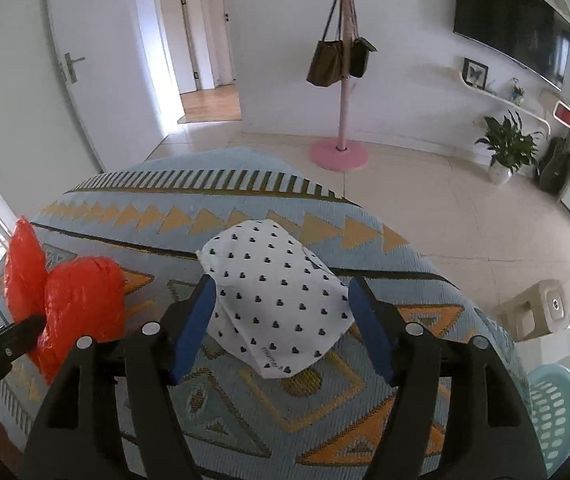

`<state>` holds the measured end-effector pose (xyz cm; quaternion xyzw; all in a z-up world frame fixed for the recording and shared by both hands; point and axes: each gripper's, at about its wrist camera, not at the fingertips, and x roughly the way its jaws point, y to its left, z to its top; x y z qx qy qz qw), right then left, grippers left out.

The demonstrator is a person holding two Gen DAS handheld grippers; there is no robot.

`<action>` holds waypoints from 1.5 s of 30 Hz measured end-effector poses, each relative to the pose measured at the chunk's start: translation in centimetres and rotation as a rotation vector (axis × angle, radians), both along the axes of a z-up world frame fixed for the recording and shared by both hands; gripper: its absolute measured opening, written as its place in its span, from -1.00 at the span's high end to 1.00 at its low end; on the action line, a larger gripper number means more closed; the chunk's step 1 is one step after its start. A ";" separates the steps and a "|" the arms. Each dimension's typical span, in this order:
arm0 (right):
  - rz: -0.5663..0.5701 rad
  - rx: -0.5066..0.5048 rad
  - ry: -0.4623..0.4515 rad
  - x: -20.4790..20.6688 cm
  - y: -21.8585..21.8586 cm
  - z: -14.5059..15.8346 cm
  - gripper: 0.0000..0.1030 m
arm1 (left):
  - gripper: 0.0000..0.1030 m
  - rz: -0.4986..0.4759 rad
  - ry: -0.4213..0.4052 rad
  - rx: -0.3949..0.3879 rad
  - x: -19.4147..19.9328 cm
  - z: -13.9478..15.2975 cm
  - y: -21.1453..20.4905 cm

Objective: Collect trash
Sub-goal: 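Grasp the red plastic bag with the left tool while the right tool grasps the polka-dot bag, then carry both bags over the teal basket and open both tools to drop them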

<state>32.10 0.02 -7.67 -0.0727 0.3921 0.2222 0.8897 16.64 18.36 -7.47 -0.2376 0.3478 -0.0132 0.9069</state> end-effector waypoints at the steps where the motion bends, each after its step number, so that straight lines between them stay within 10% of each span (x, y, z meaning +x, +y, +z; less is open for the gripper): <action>1: 0.005 -0.018 -0.006 0.0 0.3 -0.1 -0.25 | 0.73 0.000 0.000 -0.012 0.0 -0.1 0.2; 14: 0.016 0.020 -0.016 -0.8 -0.1 0.1 0.77 | 0.73 0.004 -0.021 0.096 -0.1 0.8 -1.6; 27: -0.041 0.077 -0.179 -7.7 -4.0 4.1 0.81 | 0.74 -0.066 -0.120 0.107 -1.4 4.7 -4.6; 45: -0.410 0.272 -0.241 -15.4 -24.8 9.2 0.81 | 0.74 -0.343 -0.237 0.155 0.8 9.9 -21.2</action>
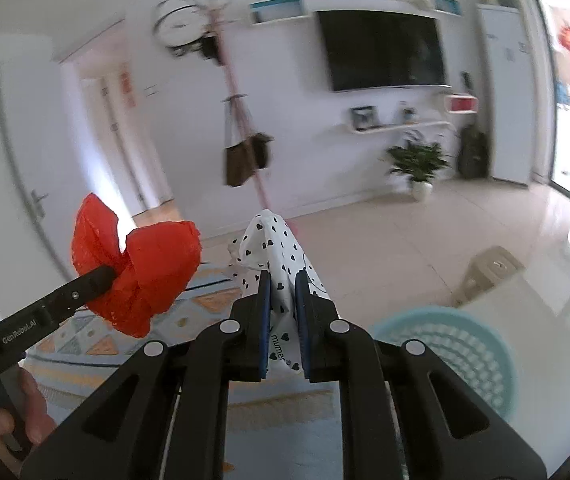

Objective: Collect trash
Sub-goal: 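Carry both bags over the teal basket and open both tools to drop them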

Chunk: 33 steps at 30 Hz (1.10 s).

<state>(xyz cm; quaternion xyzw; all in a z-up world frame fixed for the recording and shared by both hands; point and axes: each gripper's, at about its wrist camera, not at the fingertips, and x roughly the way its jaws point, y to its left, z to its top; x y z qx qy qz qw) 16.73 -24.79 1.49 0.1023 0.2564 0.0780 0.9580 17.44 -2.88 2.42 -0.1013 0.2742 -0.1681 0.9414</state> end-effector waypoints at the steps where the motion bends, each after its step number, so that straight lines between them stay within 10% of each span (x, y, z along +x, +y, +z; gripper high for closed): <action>1: -0.033 0.016 0.033 0.0 -1.5 -0.4 0.81 | 0.74 -0.012 0.006 0.008 0.4 -0.2 -0.9; 19: -0.265 0.049 0.315 0.9 -9.6 -9.0 0.75 | 0.67 -0.184 0.155 0.081 5.4 -6.2 -10.6; 27: -0.267 0.028 0.333 0.0 -9.8 -9.5 0.57 | -0.28 -0.172 0.152 0.092 4.6 -7.5 -10.0; 33: -0.254 0.008 0.293 -1.1 -8.7 -7.9 0.06 | -0.63 -0.133 0.136 0.039 2.9 -6.3 -7.2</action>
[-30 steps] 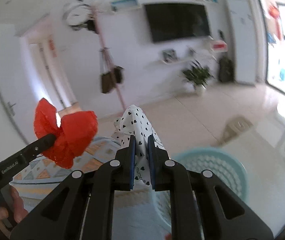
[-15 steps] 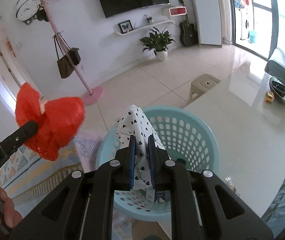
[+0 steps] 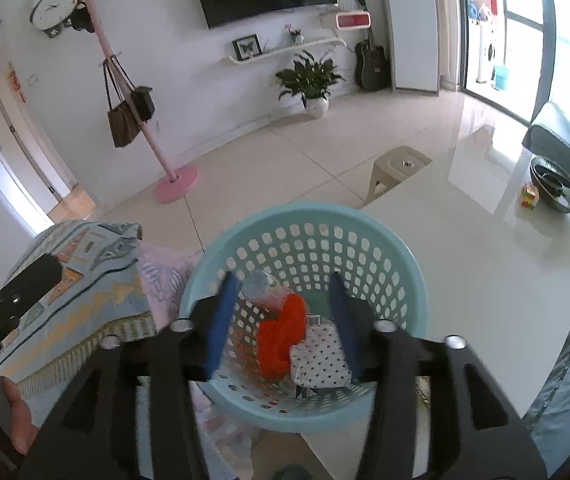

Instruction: Collect trash

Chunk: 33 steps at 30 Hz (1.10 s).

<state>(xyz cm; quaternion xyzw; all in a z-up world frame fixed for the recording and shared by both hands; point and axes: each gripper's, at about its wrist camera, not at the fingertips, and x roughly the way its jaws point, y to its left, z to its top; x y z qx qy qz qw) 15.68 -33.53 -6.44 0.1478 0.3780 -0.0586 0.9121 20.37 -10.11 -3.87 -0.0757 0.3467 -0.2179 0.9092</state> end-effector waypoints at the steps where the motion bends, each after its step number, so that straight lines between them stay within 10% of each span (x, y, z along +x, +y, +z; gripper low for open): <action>1: 0.012 0.003 -0.015 -0.4 0.5 0.6 0.05 | -0.65 0.013 -0.011 -0.013 -0.5 0.4 0.8; 19: 0.135 -0.138 -0.395 -9.4 9.7 8.1 -0.04 | -0.71 0.295 -0.254 0.027 -11.6 4.0 9.2; 33: 0.088 -0.197 -0.435 -12.6 11.8 6.0 -0.04 | -0.74 0.382 -0.365 0.143 -14.8 1.4 10.0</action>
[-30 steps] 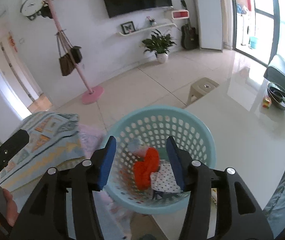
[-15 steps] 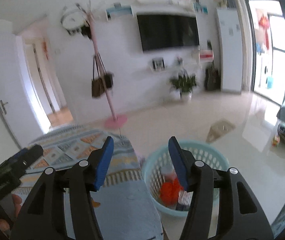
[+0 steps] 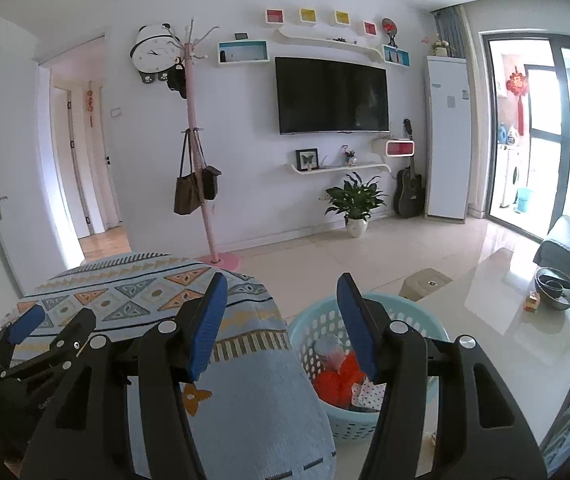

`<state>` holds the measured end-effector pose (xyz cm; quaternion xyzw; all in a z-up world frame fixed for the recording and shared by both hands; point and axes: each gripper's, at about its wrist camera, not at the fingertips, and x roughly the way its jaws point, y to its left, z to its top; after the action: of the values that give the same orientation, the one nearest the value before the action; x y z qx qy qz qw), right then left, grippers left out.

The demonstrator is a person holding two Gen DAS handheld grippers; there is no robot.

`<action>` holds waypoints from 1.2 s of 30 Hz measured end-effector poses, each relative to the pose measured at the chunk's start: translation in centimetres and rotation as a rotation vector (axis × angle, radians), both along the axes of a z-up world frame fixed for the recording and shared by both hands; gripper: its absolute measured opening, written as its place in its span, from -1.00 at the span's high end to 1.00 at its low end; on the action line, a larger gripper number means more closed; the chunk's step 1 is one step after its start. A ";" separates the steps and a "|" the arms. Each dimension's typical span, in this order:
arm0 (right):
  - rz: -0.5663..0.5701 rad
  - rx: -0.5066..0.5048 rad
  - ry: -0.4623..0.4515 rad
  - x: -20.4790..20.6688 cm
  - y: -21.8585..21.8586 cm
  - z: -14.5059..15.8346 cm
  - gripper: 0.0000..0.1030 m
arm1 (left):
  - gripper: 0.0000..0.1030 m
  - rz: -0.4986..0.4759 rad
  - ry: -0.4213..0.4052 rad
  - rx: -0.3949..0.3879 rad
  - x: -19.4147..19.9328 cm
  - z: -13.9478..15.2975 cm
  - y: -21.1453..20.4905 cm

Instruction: Collect trash

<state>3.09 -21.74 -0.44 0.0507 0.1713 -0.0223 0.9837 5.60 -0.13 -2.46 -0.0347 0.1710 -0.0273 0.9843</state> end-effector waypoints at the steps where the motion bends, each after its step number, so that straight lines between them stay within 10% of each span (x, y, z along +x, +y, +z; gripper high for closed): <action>1: -0.006 0.001 -0.004 0.0 -0.1 0.0 -0.04 | -0.75 0.006 -0.007 0.015 -0.1 0.0 -0.1; 36: -0.024 -0.005 -0.004 -0.2 -0.4 0.1 -0.04 | -0.85 0.037 -0.047 0.077 -1.1 0.8 -0.5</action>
<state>2.86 -22.16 -0.36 0.0504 0.1687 -0.0344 0.9838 4.48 -0.67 -1.65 0.0009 0.1483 -0.0032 0.9889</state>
